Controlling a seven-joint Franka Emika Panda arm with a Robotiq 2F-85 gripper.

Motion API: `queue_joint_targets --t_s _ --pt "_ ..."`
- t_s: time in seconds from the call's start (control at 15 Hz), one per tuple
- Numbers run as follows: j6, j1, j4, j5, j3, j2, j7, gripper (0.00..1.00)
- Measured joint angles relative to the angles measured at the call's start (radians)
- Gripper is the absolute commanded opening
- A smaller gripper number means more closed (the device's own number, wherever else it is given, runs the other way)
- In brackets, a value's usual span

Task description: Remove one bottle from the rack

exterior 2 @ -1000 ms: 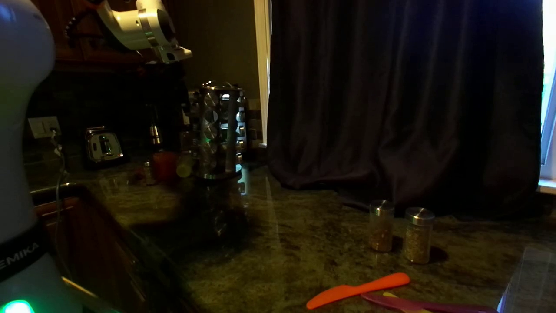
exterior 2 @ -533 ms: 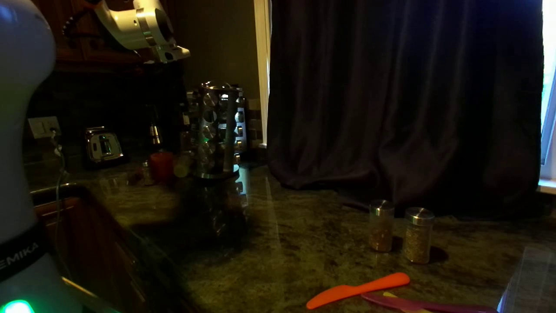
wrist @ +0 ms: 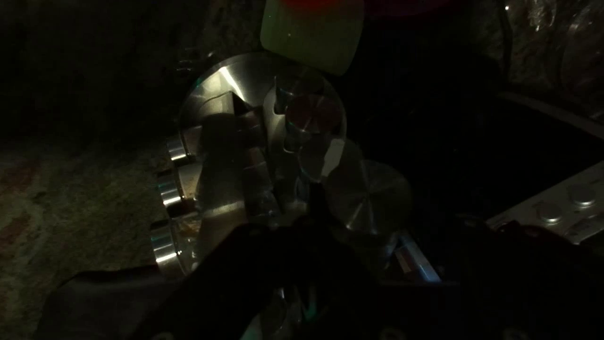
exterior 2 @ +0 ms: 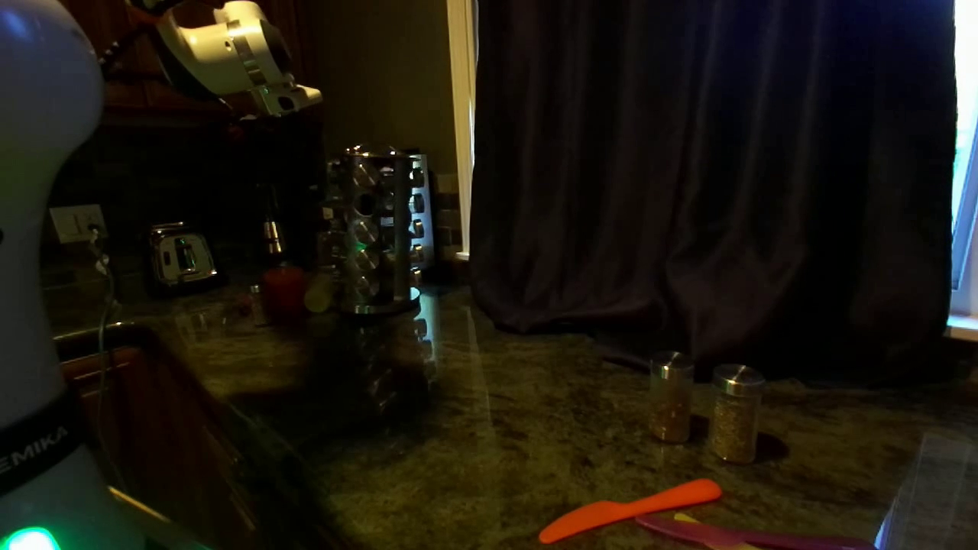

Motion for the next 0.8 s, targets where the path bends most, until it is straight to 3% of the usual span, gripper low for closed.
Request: queue_joint_targets --t_s 0.53,0.8 --pt "-0.003 0.033 0.000 -0.217 -0.015 0.007 0.128 0.24" --pt "-0.007 0.050 0.000 -0.272 -0.014 0.022 0.154 0.24"
